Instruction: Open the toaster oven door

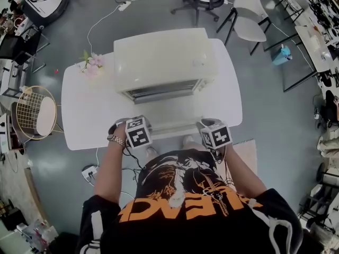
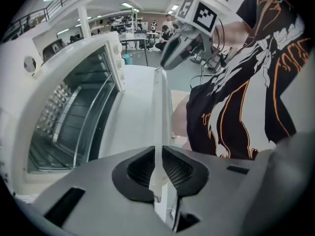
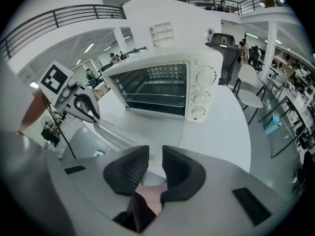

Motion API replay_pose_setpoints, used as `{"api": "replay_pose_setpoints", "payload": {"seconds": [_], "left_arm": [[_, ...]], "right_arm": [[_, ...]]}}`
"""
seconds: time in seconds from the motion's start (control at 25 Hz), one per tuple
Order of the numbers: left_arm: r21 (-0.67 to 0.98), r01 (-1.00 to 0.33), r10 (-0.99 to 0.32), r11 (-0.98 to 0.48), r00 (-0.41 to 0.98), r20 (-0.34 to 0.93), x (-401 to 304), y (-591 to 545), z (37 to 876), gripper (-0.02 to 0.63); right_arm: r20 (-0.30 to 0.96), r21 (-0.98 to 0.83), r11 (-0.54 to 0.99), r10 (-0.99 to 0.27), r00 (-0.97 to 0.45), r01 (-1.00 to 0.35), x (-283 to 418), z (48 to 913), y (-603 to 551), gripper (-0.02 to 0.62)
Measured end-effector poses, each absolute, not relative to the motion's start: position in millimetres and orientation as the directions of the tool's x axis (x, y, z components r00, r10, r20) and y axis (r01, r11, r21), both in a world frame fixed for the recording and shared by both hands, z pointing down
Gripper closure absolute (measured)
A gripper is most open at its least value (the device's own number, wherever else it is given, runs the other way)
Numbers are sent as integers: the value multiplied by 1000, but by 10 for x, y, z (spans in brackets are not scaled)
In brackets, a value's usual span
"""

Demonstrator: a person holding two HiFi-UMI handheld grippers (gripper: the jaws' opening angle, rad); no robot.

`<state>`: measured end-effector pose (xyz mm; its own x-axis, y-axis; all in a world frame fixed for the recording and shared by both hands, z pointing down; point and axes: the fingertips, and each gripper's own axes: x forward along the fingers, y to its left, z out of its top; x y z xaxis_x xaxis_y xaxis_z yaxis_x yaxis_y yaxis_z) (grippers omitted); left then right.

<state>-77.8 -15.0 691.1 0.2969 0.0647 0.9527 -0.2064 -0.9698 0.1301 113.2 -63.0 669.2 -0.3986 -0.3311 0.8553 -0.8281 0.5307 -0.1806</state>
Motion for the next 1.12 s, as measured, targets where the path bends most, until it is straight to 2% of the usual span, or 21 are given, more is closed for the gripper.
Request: {"api": "replay_pose_setpoints", "payload": {"seconds": [0.2,0.52,0.56,0.6,0.64,0.8,0.88,0.96,1.04,1.12], "left_arm": [[211,-222,137,-952,307,942,-747,29,7273,502],[247,-328,100,-912,408,907,-734,112,7437,502],[225,-335,72,-915,412,908,-736,68,7400,506],[196,-343,36,-919,420,907,-724,14,7353,565],[171,-352,2,-920,432,902,-696,-37,7296,582],[91,-384,-116,-919,484,867,-529,-218,7006,583],[3,-441,-254,-897,521,815,-450,-388,6813,583],[-41,-547,-422,-836,593,686,-389,-570,6518,583],[9,-660,-573,-751,658,488,-400,-689,6151,584],[89,-738,-681,-669,657,322,-498,-686,5843,584]], "right_arm": [[854,-188,606,-289,-433,-773,846,6798,-861,496],[919,-221,685,-94,-384,-695,576,7527,-814,501],[927,-216,693,-76,-368,-688,572,7573,-796,510],[933,-212,701,-63,-355,-681,566,7612,-776,516],[938,-207,710,-51,-343,-673,561,7654,-752,518],[968,-159,724,-20,-252,-671,652,7878,-663,529],[983,-110,732,-19,-183,-672,751,8003,-647,532],[979,-117,749,-24,-204,-652,676,8155,-639,538],[972,-121,756,-41,-232,-644,591,8182,-657,541],[976,-106,753,-47,-213,-650,610,8173,-621,541]]}}
